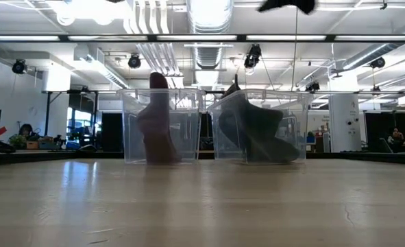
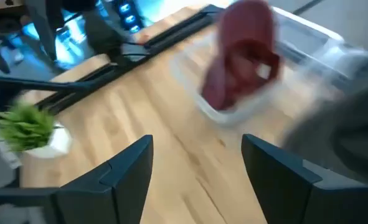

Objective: Pick & Place hat
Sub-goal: Return to Home Position

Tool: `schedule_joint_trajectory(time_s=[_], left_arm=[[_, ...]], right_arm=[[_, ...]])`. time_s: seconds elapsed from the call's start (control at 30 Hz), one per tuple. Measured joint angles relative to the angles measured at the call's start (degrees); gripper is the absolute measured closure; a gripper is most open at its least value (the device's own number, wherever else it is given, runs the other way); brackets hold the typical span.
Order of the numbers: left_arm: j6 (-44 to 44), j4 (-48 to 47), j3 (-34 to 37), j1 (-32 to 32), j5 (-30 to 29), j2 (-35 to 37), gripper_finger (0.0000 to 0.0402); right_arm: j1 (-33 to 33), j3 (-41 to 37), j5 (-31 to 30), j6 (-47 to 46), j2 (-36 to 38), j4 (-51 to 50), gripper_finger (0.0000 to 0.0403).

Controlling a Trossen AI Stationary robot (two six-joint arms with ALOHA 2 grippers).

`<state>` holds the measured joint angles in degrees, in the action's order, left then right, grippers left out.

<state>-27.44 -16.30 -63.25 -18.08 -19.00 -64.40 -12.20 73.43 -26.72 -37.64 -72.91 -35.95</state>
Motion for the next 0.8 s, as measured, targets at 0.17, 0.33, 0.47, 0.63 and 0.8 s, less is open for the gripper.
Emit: schedule_joint_trajectory(time_s=[0.17, 0.33, 0.47, 0.63, 0.8], left_arm=[[-0.85, 0.96, 6.35, 5.36, 8.54, 2.60, 0.0246], [-1.28, -7.74, 8.95, 8.52, 8.06, 9.97, 0.0246], [-6.32, -14.50, 9.69, 8.33, 2.73, 16.51, 0.0246], [7.31, 0.52, 13.78, 6.84, 5.11, 22.28, 0.0246], [12.63, 10.03, 19.86, 8.95, 13.83, 26.57, 0.0246]], right_arm=[[-9.17, -13.30, -16.09, -9.02, 13.28, -3.76, 0.0176], [-13.16, -20.38, -14.92, -17.82, 26.23, -9.26, 0.0175], [-13.97, -25.25, -10.76, -16.16, 34.29, -2.05, 0.0175], [-10.93, -35.36, 4.51, 5.05, 40.09, 28.12, 0.0172], [-3.57, -45.26, 17.95, 12.06, 40.57, 48.44, 0.0167]])
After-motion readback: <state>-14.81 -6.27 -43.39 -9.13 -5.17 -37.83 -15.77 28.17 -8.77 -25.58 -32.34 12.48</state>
